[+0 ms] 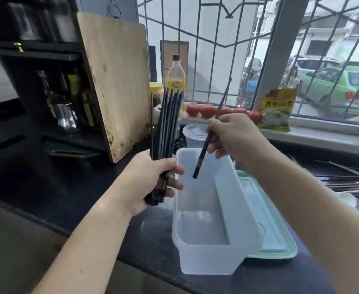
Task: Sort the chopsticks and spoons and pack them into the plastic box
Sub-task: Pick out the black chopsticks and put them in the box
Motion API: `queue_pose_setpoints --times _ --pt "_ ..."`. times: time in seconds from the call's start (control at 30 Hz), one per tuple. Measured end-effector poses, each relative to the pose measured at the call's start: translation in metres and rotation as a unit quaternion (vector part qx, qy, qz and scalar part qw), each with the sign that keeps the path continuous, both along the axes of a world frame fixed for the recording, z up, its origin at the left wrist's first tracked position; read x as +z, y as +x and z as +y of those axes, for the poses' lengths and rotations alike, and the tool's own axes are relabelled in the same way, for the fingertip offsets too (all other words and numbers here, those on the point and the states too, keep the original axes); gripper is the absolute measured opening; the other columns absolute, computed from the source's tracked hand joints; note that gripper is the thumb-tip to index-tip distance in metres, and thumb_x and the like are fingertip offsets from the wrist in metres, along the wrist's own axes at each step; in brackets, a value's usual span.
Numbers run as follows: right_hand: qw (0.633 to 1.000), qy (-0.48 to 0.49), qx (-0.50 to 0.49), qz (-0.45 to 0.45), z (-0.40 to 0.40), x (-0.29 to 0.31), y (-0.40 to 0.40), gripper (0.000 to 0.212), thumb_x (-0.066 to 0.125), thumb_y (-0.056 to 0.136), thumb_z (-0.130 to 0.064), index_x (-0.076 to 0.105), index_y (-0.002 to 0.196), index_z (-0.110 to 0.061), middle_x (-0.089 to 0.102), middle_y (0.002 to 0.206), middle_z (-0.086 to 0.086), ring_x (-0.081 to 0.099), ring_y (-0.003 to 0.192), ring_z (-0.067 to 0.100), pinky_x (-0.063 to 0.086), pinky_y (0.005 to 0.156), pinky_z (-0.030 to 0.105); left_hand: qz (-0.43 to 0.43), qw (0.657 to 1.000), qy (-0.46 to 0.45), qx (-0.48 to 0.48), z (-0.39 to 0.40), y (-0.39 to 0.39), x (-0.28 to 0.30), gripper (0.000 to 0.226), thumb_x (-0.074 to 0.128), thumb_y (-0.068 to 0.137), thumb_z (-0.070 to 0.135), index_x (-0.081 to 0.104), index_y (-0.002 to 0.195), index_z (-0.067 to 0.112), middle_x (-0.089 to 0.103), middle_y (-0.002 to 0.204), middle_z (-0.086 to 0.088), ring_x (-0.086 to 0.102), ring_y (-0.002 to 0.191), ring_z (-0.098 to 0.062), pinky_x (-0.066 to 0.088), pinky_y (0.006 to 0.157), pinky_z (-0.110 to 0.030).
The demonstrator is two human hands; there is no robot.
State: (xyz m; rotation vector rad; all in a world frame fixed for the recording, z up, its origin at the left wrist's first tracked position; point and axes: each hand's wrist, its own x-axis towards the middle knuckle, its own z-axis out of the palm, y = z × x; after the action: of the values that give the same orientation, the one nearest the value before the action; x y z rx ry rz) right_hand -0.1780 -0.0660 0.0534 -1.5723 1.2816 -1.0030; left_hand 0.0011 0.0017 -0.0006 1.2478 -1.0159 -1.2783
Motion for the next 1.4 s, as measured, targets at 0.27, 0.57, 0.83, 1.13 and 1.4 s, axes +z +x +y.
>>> queue_pose_setpoints --times 0.27,0.57,0.83,1.13,1.4 --pt "0.772 0.175 0.226 0.568 0.004 -0.067 0.029 0.035 0.044 0.094 -0.006 0.061 0.064 -0.006 0.074 0.068 0.014 0.062 0.042 0.018 0.057 0.057 0.024 0.066 0.991 0.016 0.112 -0.004 0.022 -0.01 0.01 0.053 0.1 0.0 0.06 0.1 0.008 0.056 0.078 -0.007 0.055 0.054 -0.018 0.038 0.042 -0.026" --pt "0.719 0.2 0.253 0.616 -0.015 -0.1 0.041 0.028 0.044 0.102 -0.012 0.063 0.086 0.002 0.078 0.096 0.015 0.07 0.061 0.023 0.059 0.089 0.035 0.037 0.997 0.016 0.069 0.007 0.011 -0.008 0.015 0.06 0.1 0.002 0.061 0.115 0.0 0.071 0.079 -0.009 0.073 0.068 -0.025 0.058 0.053 -0.035" --pt "0.977 0.131 0.166 -0.014 -0.001 -0.013 -0.004 0.033 0.055 0.103 -0.037 0.068 0.11 -0.007 0.069 0.091 0.008 0.06 0.059 0.018 0.052 0.056 0.028 0.07 0.997 0.001 -0.013 0.01 -0.006 0.014 0.014 0.059 0.1 0.003 0.062 0.114 0.003 0.075 0.087 -0.014 0.075 0.07 -0.027 0.059 0.053 -0.034" --pt "0.996 -0.032 -0.009 0.088 -0.003 0.011 -0.008 0.022 0.057 0.103 -0.017 0.066 0.092 0.0 0.07 0.071 0.013 0.068 0.053 0.018 0.058 0.053 0.03 0.003 0.999 0.009 0.05 0.005 -0.001 0.006 0.006 0.056 0.102 0.004 0.059 0.106 0.008 0.072 0.077 -0.01 0.07 0.06 -0.024 0.053 0.05 -0.032" --pt "0.819 0.158 0.227 0.503 -0.011 -0.103 0.038 0.006 0.065 0.093 -0.012 0.067 0.088 -0.011 0.076 0.088 0.008 0.066 0.051 0.013 0.06 0.051 0.026 0.018 0.995 0.003 0.093 0.002 0.008 0.0 0.005 0.056 0.101 0.003 0.058 0.102 0.007 0.063 0.07 -0.007 0.052 0.051 -0.018 0.039 0.044 -0.027"
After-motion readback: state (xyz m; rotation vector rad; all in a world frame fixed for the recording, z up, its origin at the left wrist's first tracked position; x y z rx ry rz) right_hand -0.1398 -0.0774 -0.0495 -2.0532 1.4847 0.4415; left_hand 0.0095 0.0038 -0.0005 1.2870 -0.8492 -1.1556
